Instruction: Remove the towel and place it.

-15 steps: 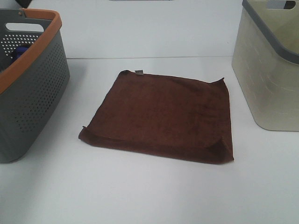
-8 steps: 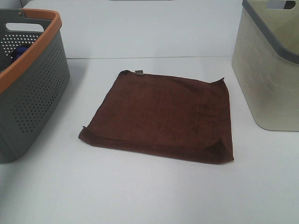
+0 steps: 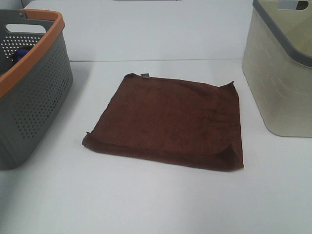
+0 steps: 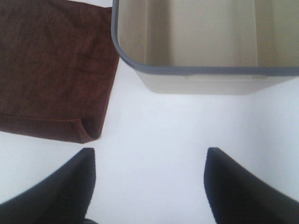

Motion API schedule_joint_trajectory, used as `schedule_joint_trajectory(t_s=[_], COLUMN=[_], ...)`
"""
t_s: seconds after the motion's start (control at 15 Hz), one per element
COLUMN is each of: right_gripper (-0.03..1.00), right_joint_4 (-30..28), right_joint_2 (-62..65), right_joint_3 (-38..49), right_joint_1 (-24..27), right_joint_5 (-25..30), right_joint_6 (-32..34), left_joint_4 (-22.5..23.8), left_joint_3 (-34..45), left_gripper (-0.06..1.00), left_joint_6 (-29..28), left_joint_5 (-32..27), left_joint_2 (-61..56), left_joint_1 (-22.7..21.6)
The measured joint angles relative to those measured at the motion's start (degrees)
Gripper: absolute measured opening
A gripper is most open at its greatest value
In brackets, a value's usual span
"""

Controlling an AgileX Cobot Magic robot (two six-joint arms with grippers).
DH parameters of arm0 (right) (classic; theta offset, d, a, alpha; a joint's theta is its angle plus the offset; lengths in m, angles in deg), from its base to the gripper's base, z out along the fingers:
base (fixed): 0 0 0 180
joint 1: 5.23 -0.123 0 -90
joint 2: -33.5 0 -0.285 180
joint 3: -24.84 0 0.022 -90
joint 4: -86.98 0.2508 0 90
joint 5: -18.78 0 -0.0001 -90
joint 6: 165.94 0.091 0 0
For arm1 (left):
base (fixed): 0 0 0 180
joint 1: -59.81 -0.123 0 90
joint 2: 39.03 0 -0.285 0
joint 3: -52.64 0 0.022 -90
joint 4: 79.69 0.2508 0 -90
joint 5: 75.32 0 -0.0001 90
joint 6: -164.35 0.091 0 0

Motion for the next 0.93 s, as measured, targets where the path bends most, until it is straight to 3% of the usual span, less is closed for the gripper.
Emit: schedule_joint_trajectory(t_s=[0.47, 0.67, 0.93], right_gripper=[0.67, 0.67, 0.67], right_joint_4=[0.9, -0.1, -0.3], right_joint_2=[34.1, 50.6, 62.1], right_joint_3=[20.7, 28.8, 32.8], right_joint_1=[0.0, 0.0, 0.0], right_joint_5=[0.1, 0.1, 0.1], right_joint_6=[0.1, -3.4, -6.1], left_joint_4=[0.1, 2.9, 3.4], left_joint_3=[21.2, 32.9, 40.3], left_gripper=[0.81, 0.81, 0.81], left_joint_6=[-0.2, 0.1, 1.6], left_joint_5=[7.6, 8.4, 10.0], left_joint_2=[-26.3, -43.0, -60.3], left_joint_1=[0.0, 0.0, 0.0])
